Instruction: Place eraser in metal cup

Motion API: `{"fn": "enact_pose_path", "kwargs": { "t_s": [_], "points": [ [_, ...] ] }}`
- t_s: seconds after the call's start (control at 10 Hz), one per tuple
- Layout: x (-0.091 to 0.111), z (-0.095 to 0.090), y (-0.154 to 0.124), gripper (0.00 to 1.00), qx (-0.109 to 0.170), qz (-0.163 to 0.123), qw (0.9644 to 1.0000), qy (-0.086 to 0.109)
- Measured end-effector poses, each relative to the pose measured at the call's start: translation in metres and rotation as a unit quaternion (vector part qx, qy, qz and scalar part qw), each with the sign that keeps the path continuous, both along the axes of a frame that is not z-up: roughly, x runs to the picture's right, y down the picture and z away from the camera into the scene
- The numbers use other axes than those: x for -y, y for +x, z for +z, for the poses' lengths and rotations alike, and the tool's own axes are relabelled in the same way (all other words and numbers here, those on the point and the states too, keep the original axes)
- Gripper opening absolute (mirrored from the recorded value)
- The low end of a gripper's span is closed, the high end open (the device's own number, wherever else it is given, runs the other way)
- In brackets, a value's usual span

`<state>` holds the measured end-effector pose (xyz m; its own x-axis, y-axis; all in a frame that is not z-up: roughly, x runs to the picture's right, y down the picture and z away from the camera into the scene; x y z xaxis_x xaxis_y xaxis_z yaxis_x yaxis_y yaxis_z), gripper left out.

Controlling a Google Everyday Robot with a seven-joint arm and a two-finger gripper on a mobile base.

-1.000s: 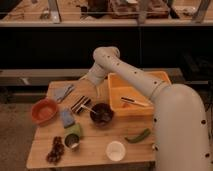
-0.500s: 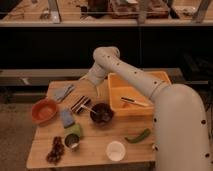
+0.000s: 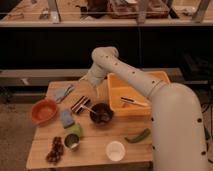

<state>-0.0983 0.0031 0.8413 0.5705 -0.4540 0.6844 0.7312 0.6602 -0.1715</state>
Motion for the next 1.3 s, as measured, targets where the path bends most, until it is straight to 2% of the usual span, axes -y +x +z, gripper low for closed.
{"fn": "enact_pose_path", "kwargs": {
  "t_s": [0.3,0.4,0.8,0.9,1.0,1.1,1.3],
  "points": [
    [-0.026,0.042,-0.011,0.8,-0.03,-0.016,0.9994,0.01],
    [-0.032,0.05,-0.019,0.8,-0.031,-0.02,0.9992,0.014],
    [-0.031,0.051,-0.018,0.8,-0.032,-0.023,0.9991,0.015],
    [-0.03,0.054,-0.018,0.8,-0.037,-0.036,0.9985,0.018],
    [-0.032,0.061,-0.03,0.8,-0.041,-0.057,0.9973,0.02],
    [-0.033,0.063,-0.043,0.8,-0.04,-0.07,0.9965,0.024],
    [-0.037,0.071,-0.051,0.8,-0.046,-0.084,0.9951,0.025]
  ]
}}
